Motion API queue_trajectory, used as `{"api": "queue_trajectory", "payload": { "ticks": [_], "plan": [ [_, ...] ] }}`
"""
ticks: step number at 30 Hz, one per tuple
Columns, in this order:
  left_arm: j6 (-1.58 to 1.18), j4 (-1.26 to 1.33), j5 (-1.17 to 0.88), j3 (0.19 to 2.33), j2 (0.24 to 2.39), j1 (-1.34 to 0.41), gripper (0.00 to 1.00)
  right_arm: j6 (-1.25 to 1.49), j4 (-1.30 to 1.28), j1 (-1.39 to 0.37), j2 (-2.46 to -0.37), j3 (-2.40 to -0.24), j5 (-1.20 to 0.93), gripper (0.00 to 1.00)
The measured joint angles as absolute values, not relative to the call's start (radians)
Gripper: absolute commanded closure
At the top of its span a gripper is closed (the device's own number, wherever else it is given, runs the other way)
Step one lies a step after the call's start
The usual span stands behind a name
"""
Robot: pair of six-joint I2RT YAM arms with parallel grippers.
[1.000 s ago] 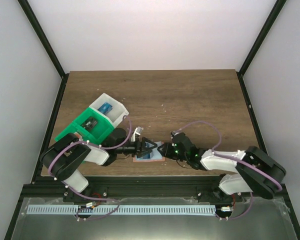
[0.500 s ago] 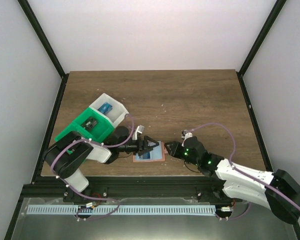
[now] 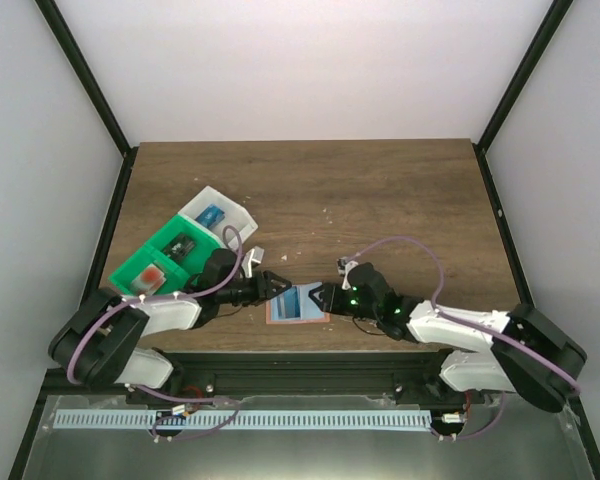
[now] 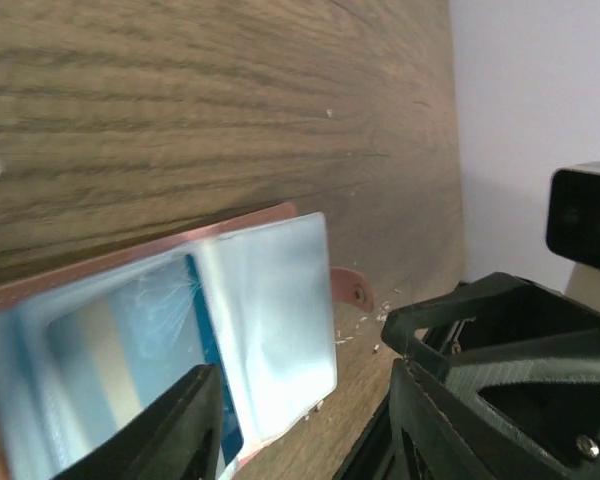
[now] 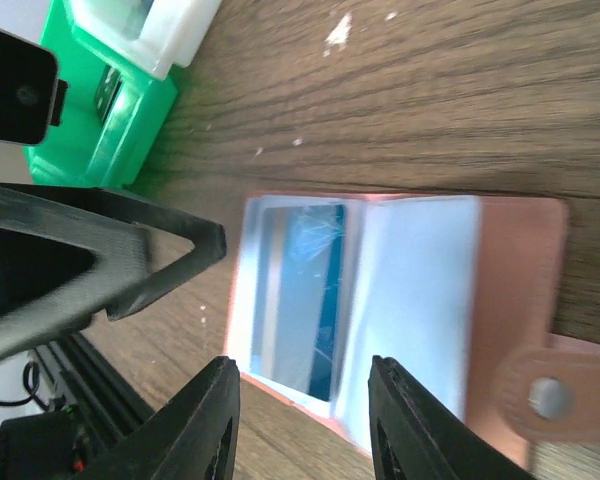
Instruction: Take the credit cards out of the card holder
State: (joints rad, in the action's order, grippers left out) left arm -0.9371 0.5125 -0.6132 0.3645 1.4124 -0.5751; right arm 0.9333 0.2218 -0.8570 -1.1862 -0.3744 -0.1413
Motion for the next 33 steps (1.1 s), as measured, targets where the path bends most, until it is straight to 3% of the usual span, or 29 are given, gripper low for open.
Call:
{"api": "queue_trajectory", "payload": {
  "ticks": [7,8,18,33],
  "plan": [
    [-0.857,0.336,-0.537,0.332,1.307,-0.574,0.99,0.92,0.271,-0.881,-1.337,-0.456,-0.218,0.65],
    [-0.85,0.319,-0.527,0.329,1.295,-0.574,1.0,0.918,0.276,-0.883,-1.359,-0.464,-0.228,0.66],
    [-0.833,0.303,-0.513,0.271,1.308,-0.574,1.0,0.916,0.295,-0.885,-1.524,-0.524,-0.276,0.67],
    [-0.834,0.369,-0.524,0.259,1.397,-0.574,1.0,0.917,0.302,-0.885,-1.589,-0.54,-0.284,0.68]
  ]
}}
